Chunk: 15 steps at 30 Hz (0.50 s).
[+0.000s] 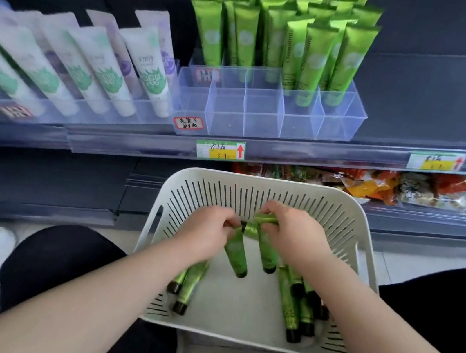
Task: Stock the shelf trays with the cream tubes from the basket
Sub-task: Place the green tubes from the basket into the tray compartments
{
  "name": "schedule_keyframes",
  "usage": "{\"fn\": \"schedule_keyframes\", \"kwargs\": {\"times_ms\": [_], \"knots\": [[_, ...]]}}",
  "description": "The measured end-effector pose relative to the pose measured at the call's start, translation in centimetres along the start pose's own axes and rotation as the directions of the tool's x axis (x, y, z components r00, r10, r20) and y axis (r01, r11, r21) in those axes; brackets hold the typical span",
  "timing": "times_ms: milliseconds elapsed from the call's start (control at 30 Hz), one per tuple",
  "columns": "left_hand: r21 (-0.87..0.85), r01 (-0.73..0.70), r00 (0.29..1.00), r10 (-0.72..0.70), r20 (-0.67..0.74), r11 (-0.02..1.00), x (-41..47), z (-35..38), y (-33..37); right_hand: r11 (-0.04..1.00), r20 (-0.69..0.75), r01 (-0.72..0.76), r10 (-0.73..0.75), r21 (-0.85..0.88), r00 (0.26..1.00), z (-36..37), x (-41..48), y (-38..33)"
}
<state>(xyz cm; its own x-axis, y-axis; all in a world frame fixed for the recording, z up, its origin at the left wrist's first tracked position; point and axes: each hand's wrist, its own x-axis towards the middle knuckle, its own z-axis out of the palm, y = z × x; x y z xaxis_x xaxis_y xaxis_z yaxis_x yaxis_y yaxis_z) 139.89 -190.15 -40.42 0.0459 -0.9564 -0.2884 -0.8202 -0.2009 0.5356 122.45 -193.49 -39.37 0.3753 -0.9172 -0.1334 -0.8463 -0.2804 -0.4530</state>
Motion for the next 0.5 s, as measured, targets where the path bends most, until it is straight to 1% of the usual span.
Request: {"fn": "schedule_keyframes", "kwargs": {"times_ms": [100, 200, 333, 500], "knots": [[-0.039, -0.128, 0.990, 0.125, -0.060, 0.991, 0.2, -4.0, 1.7, 0.998, -0.144, 0.068, -0.066, 0.010, 0.987, -4.3, 0.2, -1.2], [-0.106, -0.259, 0.951, 0.234, -0.201, 0.960, 0.9, -8.5, 3.9, 0.991, -0.314, 0.130, -0.119, 0.014, 0.942, -8.9, 0.7, -2.2], [-0.222, -0.357, 0.878, 0.244, -0.412, 0.907, 2.4, -13.9, 7.5, 0.983, -0.472, 0.184, -0.169, -0.014, 0.865, -14.0, 2.1, -3.9], [-0.202, -0.469, 0.737, 0.255, -0.626, 0.860, 5.0, -18.0, 11.0, 0.976, -0.592, 0.219, -0.182, -0.010, 0.785, -17.7, 4.2, -5.5]]}}
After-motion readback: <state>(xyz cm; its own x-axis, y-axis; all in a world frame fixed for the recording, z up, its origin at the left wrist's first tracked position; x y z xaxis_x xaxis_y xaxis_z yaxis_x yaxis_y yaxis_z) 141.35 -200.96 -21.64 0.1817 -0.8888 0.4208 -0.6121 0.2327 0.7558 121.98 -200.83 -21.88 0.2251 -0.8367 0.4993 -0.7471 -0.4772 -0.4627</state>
